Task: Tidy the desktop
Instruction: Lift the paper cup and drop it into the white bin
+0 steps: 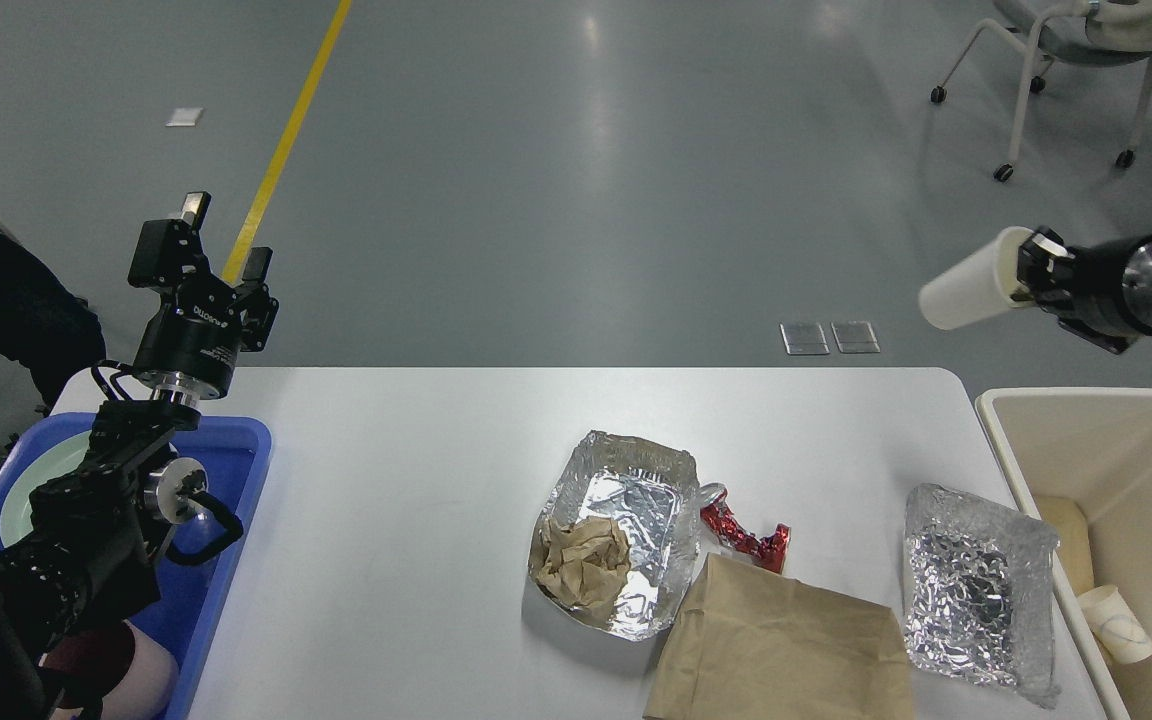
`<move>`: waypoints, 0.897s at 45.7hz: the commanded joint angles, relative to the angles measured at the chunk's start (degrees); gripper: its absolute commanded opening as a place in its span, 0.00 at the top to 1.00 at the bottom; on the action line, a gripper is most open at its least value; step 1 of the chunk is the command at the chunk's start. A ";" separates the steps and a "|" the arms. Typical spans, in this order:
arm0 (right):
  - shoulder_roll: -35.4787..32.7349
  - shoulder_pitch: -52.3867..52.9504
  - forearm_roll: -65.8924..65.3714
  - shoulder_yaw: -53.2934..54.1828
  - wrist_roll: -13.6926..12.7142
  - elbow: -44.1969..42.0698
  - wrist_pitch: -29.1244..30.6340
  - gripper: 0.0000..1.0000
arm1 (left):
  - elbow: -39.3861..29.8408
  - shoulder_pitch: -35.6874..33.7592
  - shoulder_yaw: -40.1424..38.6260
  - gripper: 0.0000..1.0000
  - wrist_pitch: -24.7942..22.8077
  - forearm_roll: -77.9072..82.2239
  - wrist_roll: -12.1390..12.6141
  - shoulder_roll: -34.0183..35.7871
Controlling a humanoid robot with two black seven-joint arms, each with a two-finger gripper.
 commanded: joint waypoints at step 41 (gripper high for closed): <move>4.50 -33.56 -0.07 12.22 0.09 -15.98 -13.74 0.00 | 0.00 0.00 0.00 0.04 -0.01 0.00 0.00 0.00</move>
